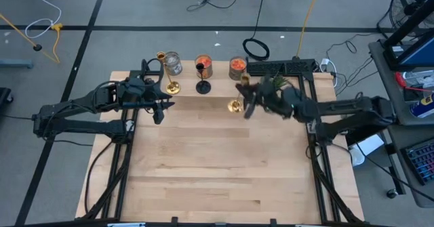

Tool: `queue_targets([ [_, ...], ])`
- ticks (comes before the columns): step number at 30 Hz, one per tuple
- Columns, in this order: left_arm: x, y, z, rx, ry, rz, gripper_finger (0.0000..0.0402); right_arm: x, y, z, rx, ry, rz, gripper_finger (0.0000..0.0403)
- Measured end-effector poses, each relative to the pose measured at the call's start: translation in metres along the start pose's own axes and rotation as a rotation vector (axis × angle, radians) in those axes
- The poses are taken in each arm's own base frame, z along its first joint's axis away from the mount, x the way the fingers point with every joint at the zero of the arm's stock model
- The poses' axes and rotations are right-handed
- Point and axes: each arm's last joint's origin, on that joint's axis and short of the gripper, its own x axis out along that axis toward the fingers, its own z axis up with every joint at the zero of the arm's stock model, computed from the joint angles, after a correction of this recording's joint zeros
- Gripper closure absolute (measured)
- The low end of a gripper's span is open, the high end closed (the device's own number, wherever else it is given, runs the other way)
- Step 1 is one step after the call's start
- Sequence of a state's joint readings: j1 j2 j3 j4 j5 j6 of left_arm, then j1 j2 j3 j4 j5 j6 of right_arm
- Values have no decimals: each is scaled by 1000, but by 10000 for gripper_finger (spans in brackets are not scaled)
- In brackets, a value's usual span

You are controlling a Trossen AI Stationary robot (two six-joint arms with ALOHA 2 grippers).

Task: Pick & Place candle stick holders
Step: Put the golden candle holder on the shelf

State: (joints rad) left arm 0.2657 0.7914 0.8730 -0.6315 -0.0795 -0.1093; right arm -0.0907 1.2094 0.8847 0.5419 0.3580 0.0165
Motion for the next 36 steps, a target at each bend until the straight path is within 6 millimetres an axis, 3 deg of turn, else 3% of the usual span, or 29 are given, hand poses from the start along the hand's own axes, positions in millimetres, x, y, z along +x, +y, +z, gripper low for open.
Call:
queue_targets([
  [7,0,0,0,0,0,1,252,22,-44,-12,10,30,-84,394],
  [16,0,0,0,0,0,1,252,33,-76,-21,-3,44,-192,394],
  [23,0,0,0,-1,0,0,252,35,-81,-23,-23,47,-210,389],
  [36,0,0,0,-5,0,0,252,35,-82,-26,-39,69,-214,317],
])
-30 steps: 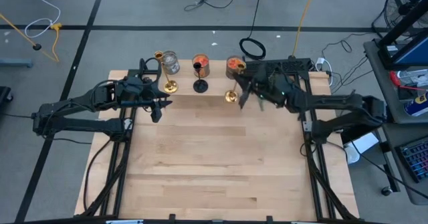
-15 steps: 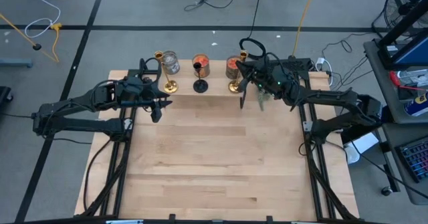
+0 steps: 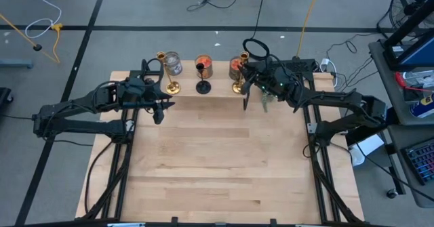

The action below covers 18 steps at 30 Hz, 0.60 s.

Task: Pick & Place candle stick holders
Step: Put the golden candle holder on the shelf

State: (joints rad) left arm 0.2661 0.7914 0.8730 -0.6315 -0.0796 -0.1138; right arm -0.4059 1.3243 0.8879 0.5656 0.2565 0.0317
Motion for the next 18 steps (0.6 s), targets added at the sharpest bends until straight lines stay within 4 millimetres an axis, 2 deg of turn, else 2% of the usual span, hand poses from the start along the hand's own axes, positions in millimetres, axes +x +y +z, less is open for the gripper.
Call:
queue_targets([
  [9,-4,-2,0,-74,-3,-70,252,-6,3,-4,-53,89,12,271],
  [18,-35,0,-2,-23,-122,-131,252,-16,6,-12,-81,231,29,246],
])
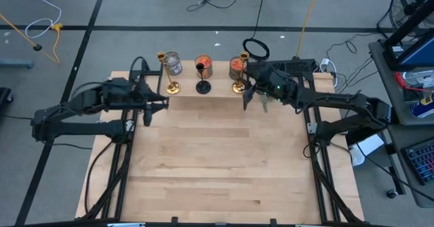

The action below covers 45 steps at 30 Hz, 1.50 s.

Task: Pick & Place candle stick holders
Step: Put the golden candle holder on the shelf, then return to Home Position

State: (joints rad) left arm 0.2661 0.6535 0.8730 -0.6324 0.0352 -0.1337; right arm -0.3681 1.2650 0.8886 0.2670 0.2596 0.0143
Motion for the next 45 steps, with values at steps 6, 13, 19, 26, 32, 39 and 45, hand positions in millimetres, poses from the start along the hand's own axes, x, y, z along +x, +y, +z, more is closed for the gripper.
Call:
queue_targets([
  [6,-31,0,-4,49,-93,-2,252,-13,10,3,-16,24,48,252],
  [13,-62,2,-17,48,-159,42,252,-38,21,0,28,134,108,260],
  [19,-77,4,-29,51,-215,67,252,-67,28,-8,23,227,172,259],
  [26,-64,10,-63,16,-274,112,252,-109,29,-36,-15,177,286,257],
  [32,-32,17,-98,-19,-319,116,252,-133,15,-71,35,16,322,260],
  [39,18,24,-135,-28,-408,116,252,-147,4,-114,62,-140,396,261],
  [45,40,30,-158,-51,-497,190,252,-155,0,-131,59,-241,492,261],
])
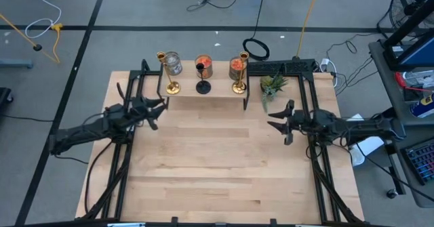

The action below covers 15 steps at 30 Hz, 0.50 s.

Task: Pick & Place candle stick holders
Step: Return to Home Position

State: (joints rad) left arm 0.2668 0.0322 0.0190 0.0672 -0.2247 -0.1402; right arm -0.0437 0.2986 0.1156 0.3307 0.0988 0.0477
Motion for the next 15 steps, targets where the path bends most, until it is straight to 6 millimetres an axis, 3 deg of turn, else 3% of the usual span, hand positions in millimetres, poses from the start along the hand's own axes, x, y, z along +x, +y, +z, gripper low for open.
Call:
queue_targets([
  [15,1,0,-2,15,15,8,252,-7,-1,-5,-7,-36,-2,261],
])
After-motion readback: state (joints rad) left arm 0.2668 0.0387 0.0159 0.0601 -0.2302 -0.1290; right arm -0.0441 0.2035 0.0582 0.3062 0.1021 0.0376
